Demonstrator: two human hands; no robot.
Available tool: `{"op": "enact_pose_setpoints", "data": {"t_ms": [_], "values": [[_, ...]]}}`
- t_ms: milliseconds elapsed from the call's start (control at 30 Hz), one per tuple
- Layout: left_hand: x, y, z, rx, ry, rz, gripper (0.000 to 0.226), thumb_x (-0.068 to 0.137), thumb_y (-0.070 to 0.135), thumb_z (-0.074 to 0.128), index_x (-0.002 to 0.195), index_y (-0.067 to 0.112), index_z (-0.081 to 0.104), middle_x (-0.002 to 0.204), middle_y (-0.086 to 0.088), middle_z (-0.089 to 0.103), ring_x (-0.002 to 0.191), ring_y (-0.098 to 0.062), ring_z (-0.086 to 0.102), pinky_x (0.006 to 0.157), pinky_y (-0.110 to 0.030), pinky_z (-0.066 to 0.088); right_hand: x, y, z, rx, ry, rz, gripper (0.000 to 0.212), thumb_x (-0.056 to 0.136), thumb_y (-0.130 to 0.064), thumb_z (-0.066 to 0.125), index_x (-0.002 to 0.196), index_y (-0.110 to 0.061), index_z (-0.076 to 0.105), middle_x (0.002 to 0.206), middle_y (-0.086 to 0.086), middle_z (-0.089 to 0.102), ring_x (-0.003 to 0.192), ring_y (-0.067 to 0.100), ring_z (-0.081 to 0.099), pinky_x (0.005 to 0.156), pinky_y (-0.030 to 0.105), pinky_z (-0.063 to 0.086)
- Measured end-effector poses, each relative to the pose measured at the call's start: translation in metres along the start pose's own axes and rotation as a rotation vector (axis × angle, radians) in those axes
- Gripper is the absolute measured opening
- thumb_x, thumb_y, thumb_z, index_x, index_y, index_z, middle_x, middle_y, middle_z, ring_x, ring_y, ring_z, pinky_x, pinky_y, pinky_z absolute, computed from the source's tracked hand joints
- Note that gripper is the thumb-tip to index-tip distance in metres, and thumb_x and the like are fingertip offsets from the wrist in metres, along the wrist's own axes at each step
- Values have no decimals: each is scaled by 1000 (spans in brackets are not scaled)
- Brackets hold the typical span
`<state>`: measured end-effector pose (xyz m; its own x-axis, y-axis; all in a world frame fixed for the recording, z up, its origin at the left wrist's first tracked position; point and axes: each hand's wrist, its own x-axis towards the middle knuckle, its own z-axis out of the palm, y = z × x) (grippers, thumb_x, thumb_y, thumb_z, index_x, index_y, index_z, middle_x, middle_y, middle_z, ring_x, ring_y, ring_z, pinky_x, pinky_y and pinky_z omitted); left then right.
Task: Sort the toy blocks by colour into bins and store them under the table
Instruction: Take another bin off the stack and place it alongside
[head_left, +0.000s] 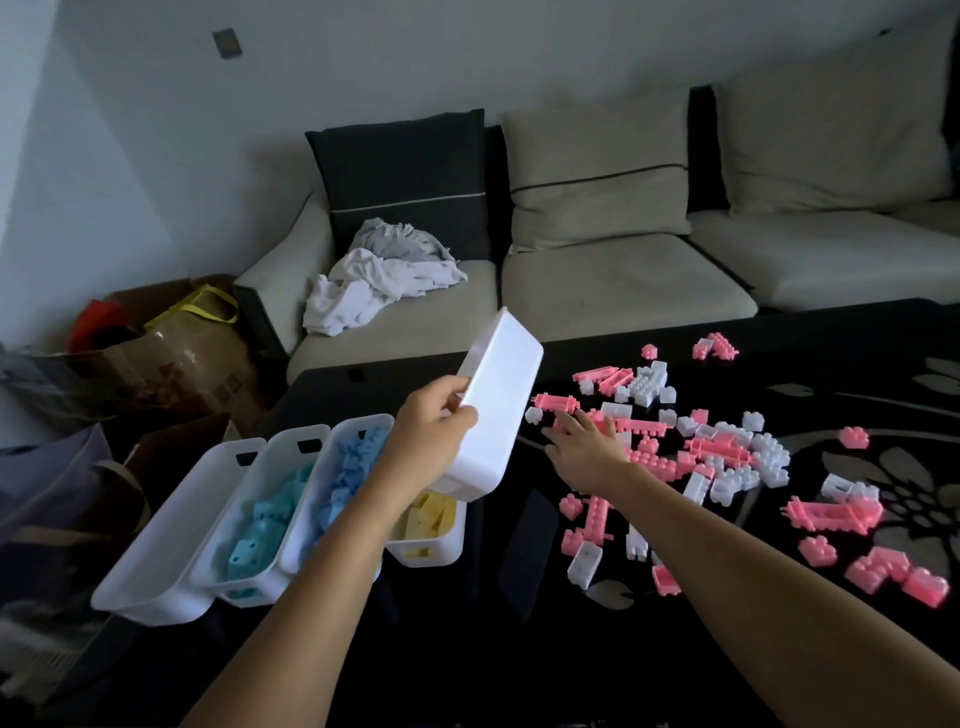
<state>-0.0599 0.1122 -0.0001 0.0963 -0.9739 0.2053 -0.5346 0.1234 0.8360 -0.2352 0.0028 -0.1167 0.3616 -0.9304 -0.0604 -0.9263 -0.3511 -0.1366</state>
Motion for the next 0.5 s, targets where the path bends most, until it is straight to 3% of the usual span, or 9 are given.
{"op": "enact_pose_setpoints", "data": {"t_ms": [100,200,333,500], "values": [[1,1,18,150,-54,73,26,89,9,52,112,20,60,92,4,59,76,-6,52,59,-9,38,-11,23,2,-34,-3,73,51,99,-32,24,149,-25,20,159,1,-2,146,27,-3,115,58,-1],[5,0,26,177,-5,74,28,89,11,52,115,20,59,91,6,58,72,-2,51,55,-4,38,-13,37,-3,-15,15,143,48,99,-36,28,146,-23,30,158,4,4,145,32,0,114,58,2],[13,-7,23,121,34,-10,28,90,13,52,117,18,59,97,2,61,86,-12,56,61,-16,38,10,30,-15,58,88,26,51,99,-39,34,147,-24,26,158,8,6,145,32,2,117,53,7],[16,-14,15,56,-24,-66,29,88,14,52,116,20,61,104,-1,65,99,-19,60,81,-32,47,49,2,-19,76,-35,-89,54,99,-41,31,149,-28,18,159,5,-1,145,34,2,114,57,9]]}}
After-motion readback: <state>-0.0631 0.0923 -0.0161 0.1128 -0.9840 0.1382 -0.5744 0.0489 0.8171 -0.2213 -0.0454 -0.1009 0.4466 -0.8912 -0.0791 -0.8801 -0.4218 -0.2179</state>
